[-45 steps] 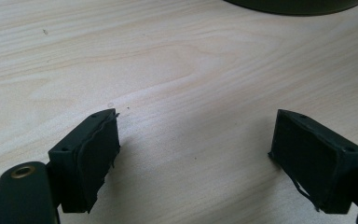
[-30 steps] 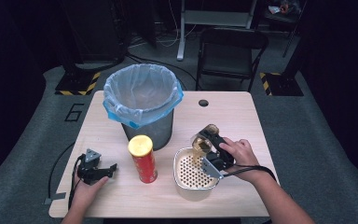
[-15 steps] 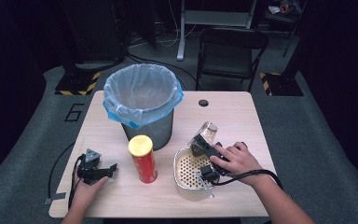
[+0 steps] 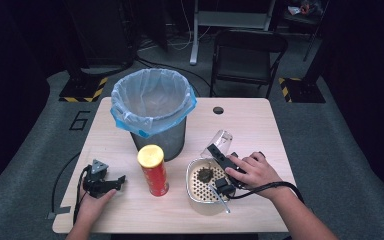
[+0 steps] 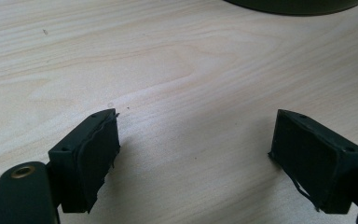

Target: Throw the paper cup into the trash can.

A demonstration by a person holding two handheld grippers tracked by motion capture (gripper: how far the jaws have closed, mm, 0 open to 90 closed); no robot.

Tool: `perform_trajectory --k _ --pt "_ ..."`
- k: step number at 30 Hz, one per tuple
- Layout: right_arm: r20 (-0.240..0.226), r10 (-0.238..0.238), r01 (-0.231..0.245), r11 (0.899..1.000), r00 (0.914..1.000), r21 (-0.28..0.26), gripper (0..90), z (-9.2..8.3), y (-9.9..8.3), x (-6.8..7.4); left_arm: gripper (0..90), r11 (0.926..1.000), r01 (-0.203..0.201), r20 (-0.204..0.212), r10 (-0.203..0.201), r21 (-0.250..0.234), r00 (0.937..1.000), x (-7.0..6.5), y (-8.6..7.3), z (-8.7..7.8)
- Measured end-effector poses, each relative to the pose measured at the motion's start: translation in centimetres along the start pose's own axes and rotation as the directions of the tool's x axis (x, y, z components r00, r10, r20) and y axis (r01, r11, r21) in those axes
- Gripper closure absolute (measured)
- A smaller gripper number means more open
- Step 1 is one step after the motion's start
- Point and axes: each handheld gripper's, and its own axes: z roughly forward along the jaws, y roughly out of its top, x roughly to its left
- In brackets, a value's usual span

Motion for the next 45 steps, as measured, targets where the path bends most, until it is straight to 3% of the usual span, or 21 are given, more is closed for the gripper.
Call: perform_trajectory --k 3,4,10,45 --pt "-0.004 -0.007 0.007 1.0 1.0 -0.004 41.5 0.01 0.08 0.09 14.8 1.0 0.0 0.0 0.0 0.0 1.0 0.0 0.0 0.0" --pt "0.003 -0.038 0.038 0.999 0.9993 -0.008 41.5 0.03 0.11 -0.06 14.8 1.0 0.0 0.0 0.0 0.0 1.0 0.0 0.0 0.0" --pt "0.001 0.006 -0.006 1.0 1.0 -0.004 41.5 -0.05 0.07 0.19 14.8 1.0 0.0 0.0 0.0 0.0 1.0 0.0 0.0 0.0" --pt "0.022 -0.001 0.001 1.0 0.9997 -0.012 41.5 -0.35 0.02 -0.15 14.8 1.0 0.0 0.0 0.0 0.0 1.0 0.0 0.0 0.0"
